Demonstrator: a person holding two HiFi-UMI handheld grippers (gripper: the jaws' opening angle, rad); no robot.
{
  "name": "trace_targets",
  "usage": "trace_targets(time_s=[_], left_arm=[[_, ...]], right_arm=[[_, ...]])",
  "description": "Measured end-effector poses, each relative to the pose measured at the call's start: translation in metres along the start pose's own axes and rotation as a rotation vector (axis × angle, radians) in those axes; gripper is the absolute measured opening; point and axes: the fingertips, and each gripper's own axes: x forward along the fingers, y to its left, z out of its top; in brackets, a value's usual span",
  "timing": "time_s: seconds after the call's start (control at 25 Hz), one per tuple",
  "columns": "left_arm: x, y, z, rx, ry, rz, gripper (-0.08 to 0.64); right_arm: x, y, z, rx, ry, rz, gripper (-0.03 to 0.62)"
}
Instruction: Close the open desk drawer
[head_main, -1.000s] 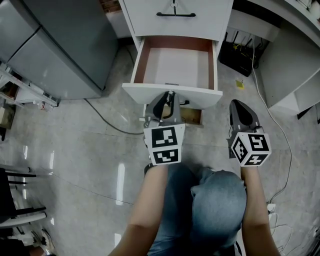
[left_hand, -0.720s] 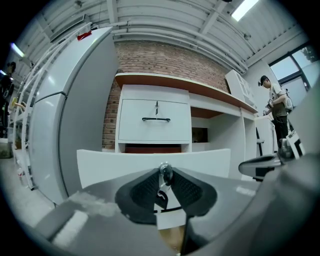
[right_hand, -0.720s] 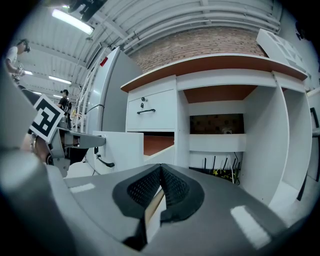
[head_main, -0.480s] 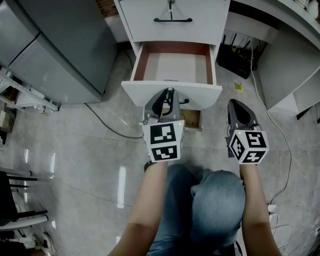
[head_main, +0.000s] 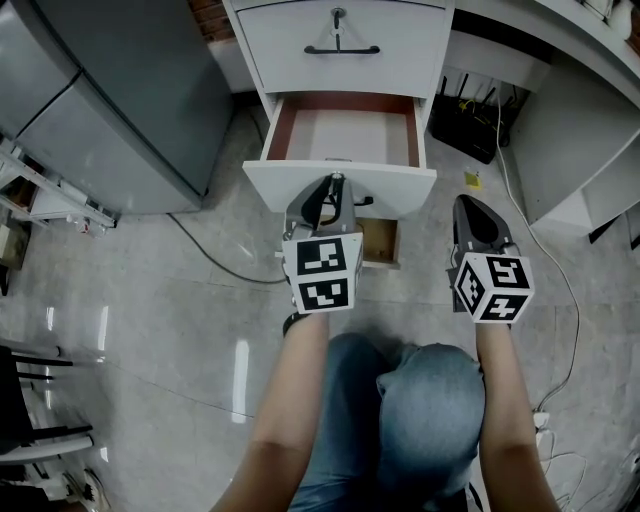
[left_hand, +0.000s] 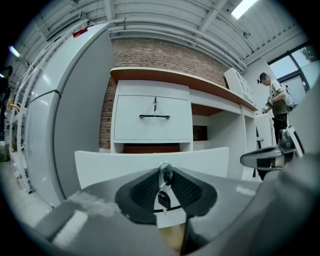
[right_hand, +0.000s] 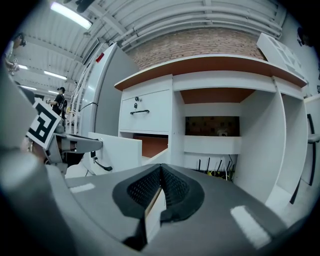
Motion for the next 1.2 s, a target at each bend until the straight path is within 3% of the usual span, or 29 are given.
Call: trace_targets(time_s=[0.4, 0.6, 0.76, 1.2], left_arm=[[0.023, 0.004, 0.005, 0.000, 0.031, -0.001, 0.084], [0.034, 0.007, 0.007, -0.012, 0.054, 0.001, 0.084], [0.044, 0.008, 0.008, -0.008, 0.068, 0.001, 0.084], [0.069, 0.014, 0.012, 0.013, 0.066, 0.012, 0.084]], right_arm=[[0.013, 0.003, 0.024, -0.047, 0.007, 0.021, -0.002], [0.024, 0.003, 0.038, 0.006, 0.023, 0.040, -0.002], [0.032, 0.006, 0.046, -0.007, 0.023, 0.042, -0.002], [0.045, -0.006, 0.024, -0.022, 0.047, 0.000, -0.002]])
